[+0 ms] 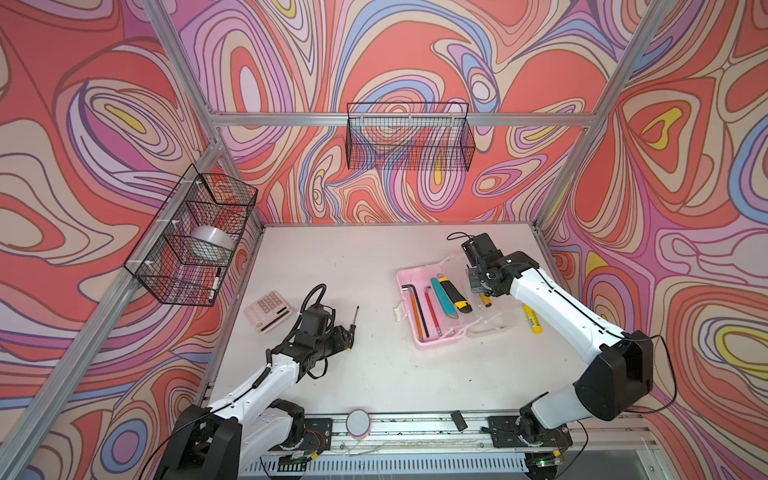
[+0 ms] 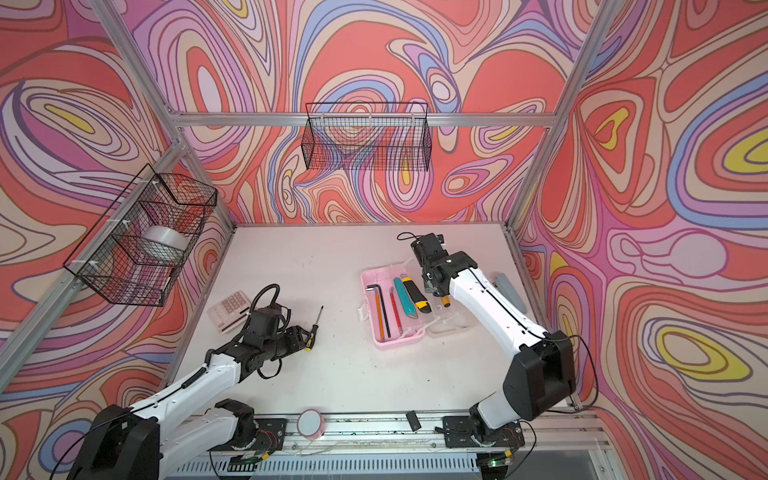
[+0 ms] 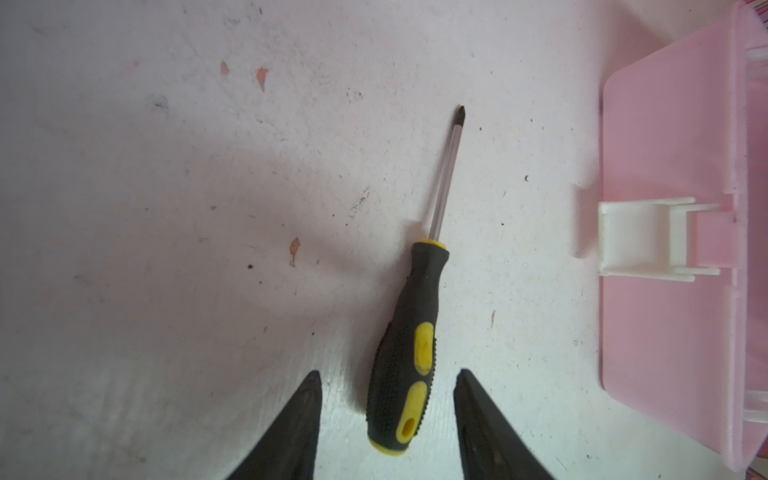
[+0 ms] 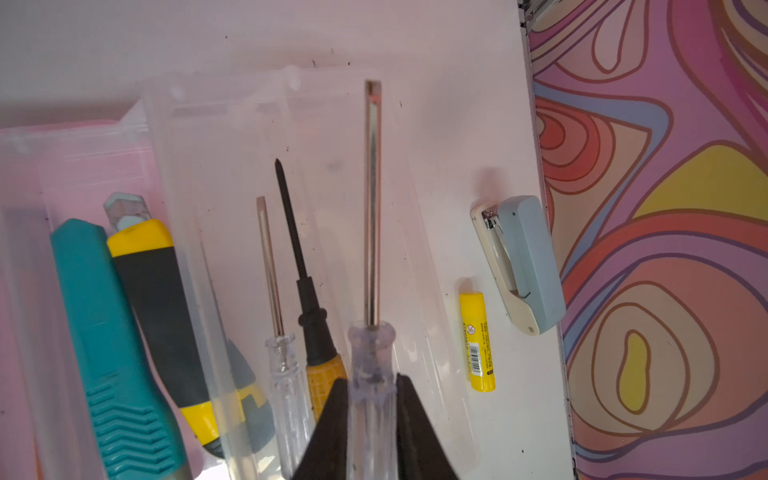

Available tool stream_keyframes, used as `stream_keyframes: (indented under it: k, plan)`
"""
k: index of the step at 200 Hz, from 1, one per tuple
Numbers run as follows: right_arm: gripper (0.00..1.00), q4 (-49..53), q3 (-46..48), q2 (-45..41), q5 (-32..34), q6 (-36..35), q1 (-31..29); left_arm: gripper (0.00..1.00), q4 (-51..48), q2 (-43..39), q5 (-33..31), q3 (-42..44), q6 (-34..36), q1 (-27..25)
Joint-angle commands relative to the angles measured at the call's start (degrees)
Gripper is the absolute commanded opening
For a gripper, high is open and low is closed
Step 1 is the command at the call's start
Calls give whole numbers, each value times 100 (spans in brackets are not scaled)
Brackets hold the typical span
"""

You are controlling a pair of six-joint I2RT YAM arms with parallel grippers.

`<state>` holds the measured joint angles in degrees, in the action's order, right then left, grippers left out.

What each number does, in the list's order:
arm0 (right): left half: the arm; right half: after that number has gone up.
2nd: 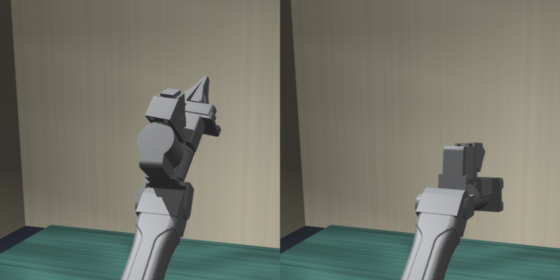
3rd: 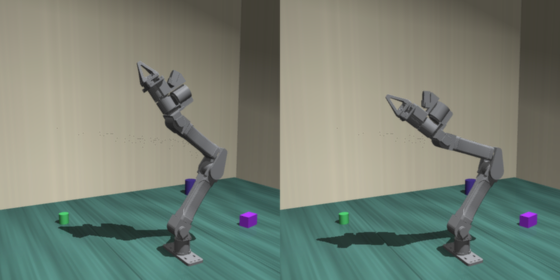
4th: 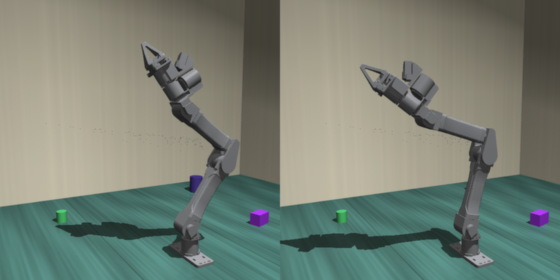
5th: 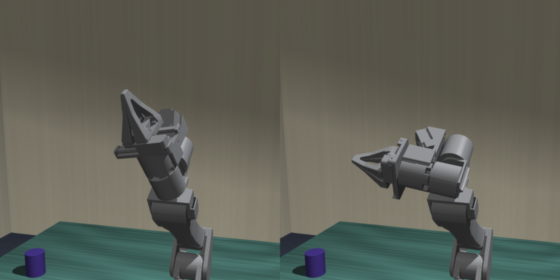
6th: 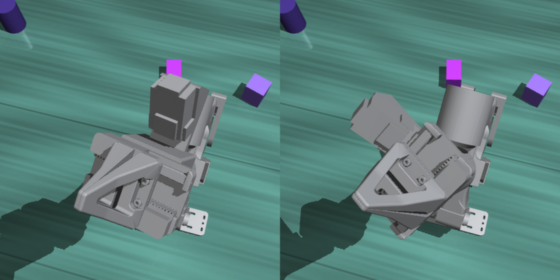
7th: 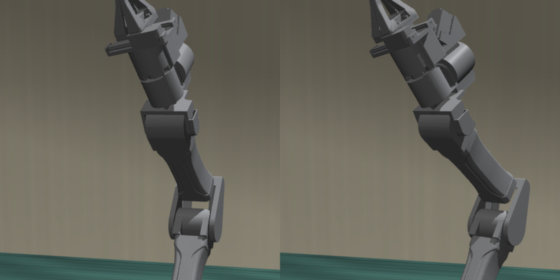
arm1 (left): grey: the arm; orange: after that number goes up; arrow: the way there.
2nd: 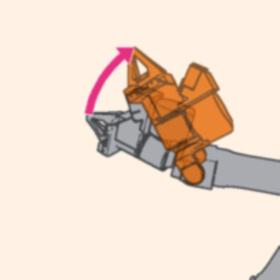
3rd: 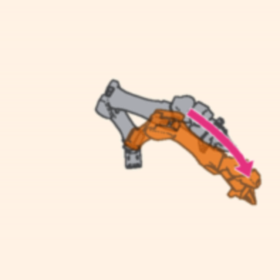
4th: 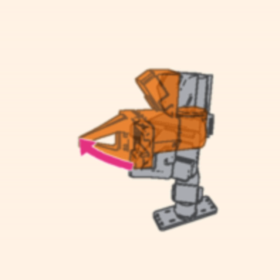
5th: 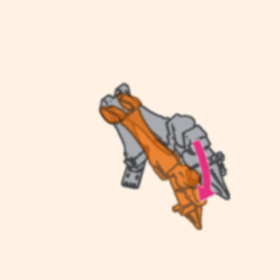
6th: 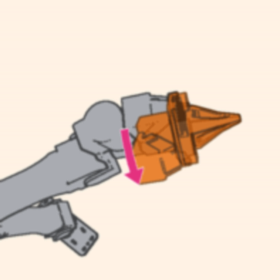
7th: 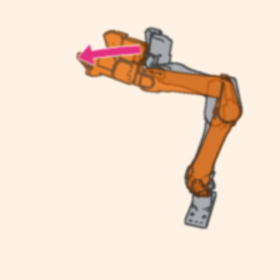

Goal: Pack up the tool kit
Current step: 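Carry the clear-handled screwdriver into the clear tray and release it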

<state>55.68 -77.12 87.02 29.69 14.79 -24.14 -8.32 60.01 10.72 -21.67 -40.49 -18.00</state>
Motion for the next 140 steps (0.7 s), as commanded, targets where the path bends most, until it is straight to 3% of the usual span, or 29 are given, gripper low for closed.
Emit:
stream_keyframes:
  k: [1, 71, 113, 140]
  plan:
    - [0, -193, 180, 163, 330, -250, 57, 52, -71, -133, -58, -119, 93, 25]
    - [0, -227, 422, 480, 752, -364, 156, 52, 81, -4, 17, -74, 41, 24]
    - [36, -264, 404, 551, 665, -378, 242, 52, 121, 80, 24, -118, 25, 22]
    - [44, -75, 119, 505, 785, -194, 234, 53, 170, 100, 74, -117, -3, 18]
